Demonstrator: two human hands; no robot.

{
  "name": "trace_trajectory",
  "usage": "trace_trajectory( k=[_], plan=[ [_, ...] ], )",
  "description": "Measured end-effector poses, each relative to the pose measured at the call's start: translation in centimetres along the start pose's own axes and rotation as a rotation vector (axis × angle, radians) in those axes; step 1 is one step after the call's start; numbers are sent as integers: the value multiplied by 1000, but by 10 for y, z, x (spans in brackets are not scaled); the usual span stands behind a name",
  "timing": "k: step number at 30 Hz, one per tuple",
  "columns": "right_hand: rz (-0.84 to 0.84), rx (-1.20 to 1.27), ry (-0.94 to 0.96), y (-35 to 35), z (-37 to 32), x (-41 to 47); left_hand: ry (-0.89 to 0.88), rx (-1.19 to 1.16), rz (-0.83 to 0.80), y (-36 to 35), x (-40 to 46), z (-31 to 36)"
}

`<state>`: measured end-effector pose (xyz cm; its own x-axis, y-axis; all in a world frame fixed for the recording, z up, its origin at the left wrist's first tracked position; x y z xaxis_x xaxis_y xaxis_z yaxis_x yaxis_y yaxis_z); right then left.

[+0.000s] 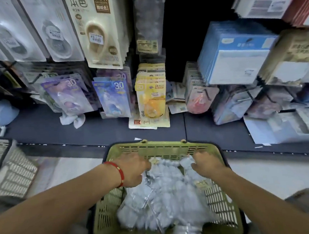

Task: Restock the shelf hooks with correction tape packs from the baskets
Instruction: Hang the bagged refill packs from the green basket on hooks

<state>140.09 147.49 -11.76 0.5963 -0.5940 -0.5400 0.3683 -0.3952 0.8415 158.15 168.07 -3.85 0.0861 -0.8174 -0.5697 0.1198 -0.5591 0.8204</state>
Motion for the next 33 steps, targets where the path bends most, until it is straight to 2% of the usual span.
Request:
trace_trajectory(
  k=[3, 6, 10, 13, 15, 17, 18, 20, 21, 22, 23, 25, 26, 28, 33],
  plan=[
    [-15, 55, -30, -36, 2, 6, 52, -164, -6, -17, 10, 16],
    [-38, 88, 25, -47, 1, 9, 114, -286, 72, -35, 13, 26],
    [-6, 274, 233, -16, -4, 8, 199, -493, 239, -43, 15, 25],
    [-92, 578, 433, 12, -20, -6, 257, -696, 418, -35, 21, 26],
    [-135, 823, 524, 22, -35, -17, 371, -1018, 509, -33, 22, 30],
    [-132, 1036, 540, 20, -48, -22, 455, -1537, 544, -38, 20, 35],
    [-134, 1123, 509, 16, -54, -23, 452, -1753, 506, -41, 19, 40],
    [-135, 1226, 400, 3, -62, -22, 462, -1960, 455, -48, 18, 46],
    [-118, 1221, 342, -6, -65, -21, 512, -1996, 477, -53, 18, 44],
    [-89, 1116, 306, -14, -63, -20, 585, -2002, 515, -57, 17, 42],
    [-77, 897, 312, -23, -59, -18, 667, -1980, 556, -62, 16, 37],
    [-247, 411, 376, -49, -51, -19, 796, -1987, 621, -72, 13, 29],
    [-368, 265, 392, -63, -48, -22, 836, -1996, 655, -75, 10, 26],
    [-448, 174, 398, -79, -46, -29, 859, -1984, 690, -81, 8, 20],
    [-242, 198, 488, -75, -36, -24, 845, -2017, 641, -80, 10, 19]
  ],
)
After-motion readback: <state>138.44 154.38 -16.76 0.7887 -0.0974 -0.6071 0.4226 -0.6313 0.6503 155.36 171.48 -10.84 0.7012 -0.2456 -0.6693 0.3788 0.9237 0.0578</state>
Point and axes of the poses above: each hand's wrist, its own x-axis towards the middle knuckle, its own y-axis out of the back of the hand, z = x × y, the point moved 2 cm from there along x, towards the middle knuckle
